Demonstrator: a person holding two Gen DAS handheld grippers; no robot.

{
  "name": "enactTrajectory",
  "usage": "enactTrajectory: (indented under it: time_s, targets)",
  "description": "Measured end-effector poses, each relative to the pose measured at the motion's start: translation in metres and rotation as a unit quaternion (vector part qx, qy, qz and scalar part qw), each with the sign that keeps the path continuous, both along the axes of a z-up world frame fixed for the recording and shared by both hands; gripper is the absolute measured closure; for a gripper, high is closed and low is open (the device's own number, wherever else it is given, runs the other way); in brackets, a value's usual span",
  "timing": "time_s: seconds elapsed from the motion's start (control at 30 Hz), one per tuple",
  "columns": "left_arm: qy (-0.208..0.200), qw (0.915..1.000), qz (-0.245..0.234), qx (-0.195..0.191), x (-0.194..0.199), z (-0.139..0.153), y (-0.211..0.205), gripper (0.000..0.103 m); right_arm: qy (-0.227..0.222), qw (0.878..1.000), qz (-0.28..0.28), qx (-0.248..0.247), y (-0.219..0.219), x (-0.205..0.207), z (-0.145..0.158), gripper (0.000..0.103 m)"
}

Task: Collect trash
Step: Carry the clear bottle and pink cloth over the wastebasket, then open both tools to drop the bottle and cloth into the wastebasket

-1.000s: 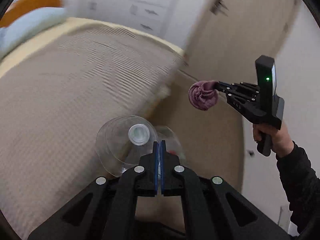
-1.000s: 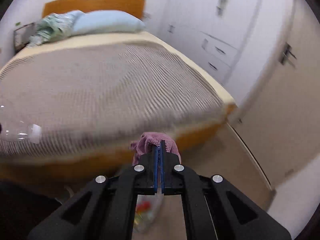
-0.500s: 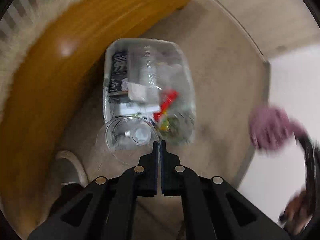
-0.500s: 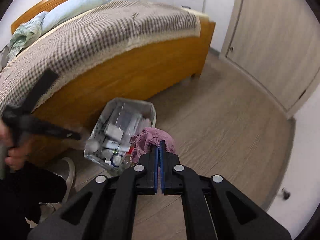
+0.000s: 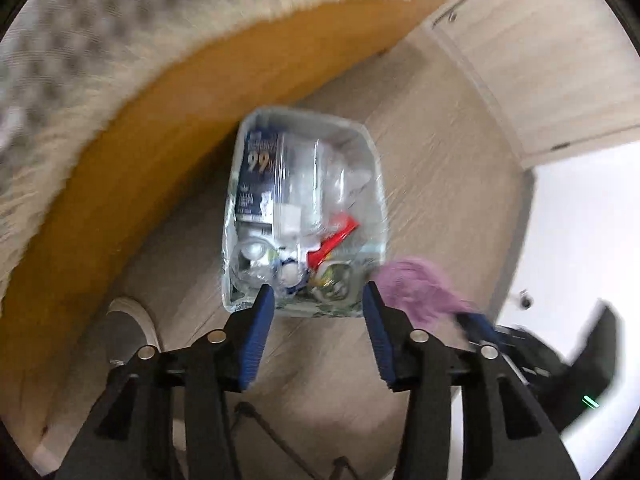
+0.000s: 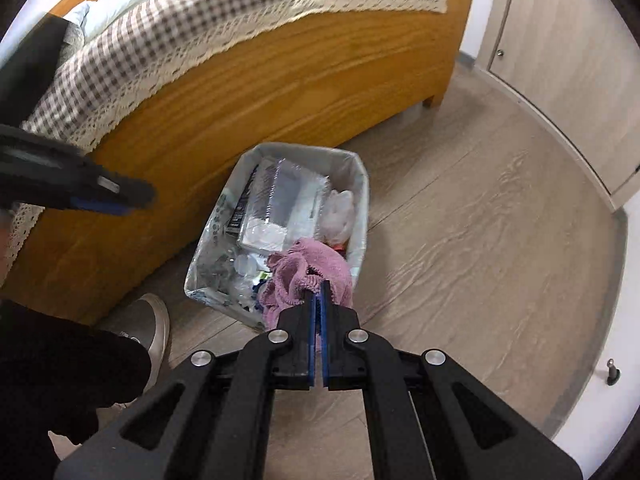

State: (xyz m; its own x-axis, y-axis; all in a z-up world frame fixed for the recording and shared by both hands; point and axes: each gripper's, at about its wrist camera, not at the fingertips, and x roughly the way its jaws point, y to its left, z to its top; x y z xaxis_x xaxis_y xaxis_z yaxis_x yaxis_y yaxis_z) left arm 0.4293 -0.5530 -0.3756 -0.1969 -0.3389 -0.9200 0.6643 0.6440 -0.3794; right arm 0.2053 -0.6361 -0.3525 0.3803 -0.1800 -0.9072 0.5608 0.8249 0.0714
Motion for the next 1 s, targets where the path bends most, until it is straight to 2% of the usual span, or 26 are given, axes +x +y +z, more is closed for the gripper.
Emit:
enactTrajectory:
  time_s: [0.23, 0.33, 0.43, 0.5, 0.53, 0.7, 0.77, 0.8, 0.83, 0.87, 0.93, 1.0]
  targets:
    - [-0.007, 0.9979, 0.045, -0.047, 0.013, 0.029, 0.041, 0.056, 0.030, 0.999, 0.020, 0.014, 0.008, 0.044, -0.031, 0.101]
    - [-0.011, 0.9966, 0.064, -0.051, 0.020, 0.033, 0.051, 0.056, 0.033, 0.999, 0.016, 0.036, 0.008, 0.067, -0.052, 0.101]
    - [0.008, 0.9969, 0.060, -0.051, 0.023, 0.030, 0.050, 0.056, 0.105, 0.993, 0.014, 0.054, 0.006, 0.094, -0.103, 0.101]
    - [0.013, 0.9971, 0.055, -0.051, 0.022, 0.029, 0.048, 0.056, 0.143, 0.984, 0.003, 0.103, 0.003, 0.101, -0.139, 0.101]
    - [0.013, 0.9973, 0.053, -0.049, 0.022, 0.028, 0.047, 0.056, 0.139, 0.984, -0.003, 0.113, 0.002, 0.102, -0.144, 0.101]
    - [0.016, 0.9975, 0.053, -0.043, 0.021, 0.021, 0.048, 0.056, 0.135, 0.986, -0.012, 0.100, 0.002, 0.106, -0.139, 0.100]
    - [0.012, 0.9977, 0.050, -0.044, 0.020, 0.023, 0.048, 0.056, 0.146, 0.985, -0.003, 0.095, 0.005, 0.106, -0.134, 0.075]
    - [0.011, 0.9978, 0.048, -0.044, 0.020, 0.023, 0.047, 0.056, 0.145, 0.985, -0.003, 0.092, 0.005, 0.105, -0.130, 0.040]
    - [0.009, 0.9981, 0.045, -0.042, 0.020, 0.023, 0.046, 0.056, 0.137, 0.987, -0.006, 0.080, 0.003, 0.102, -0.122, 0.028]
    - [0.006, 0.9984, 0.042, -0.038, 0.020, 0.022, 0.047, 0.056, 0.131, 0.989, -0.010, 0.073, 0.001, 0.099, -0.115, 0.028]
    - [-0.004, 0.9988, 0.043, -0.024, 0.021, 0.019, 0.046, 0.046, 0.121, 0.990, -0.013, 0.078, -0.003, 0.091, -0.102, 0.028]
    - [-0.015, 0.9989, 0.042, -0.014, 0.021, 0.016, 0.046, 0.046, 0.114, 0.990, -0.020, 0.074, -0.007, 0.082, -0.090, 0.028]
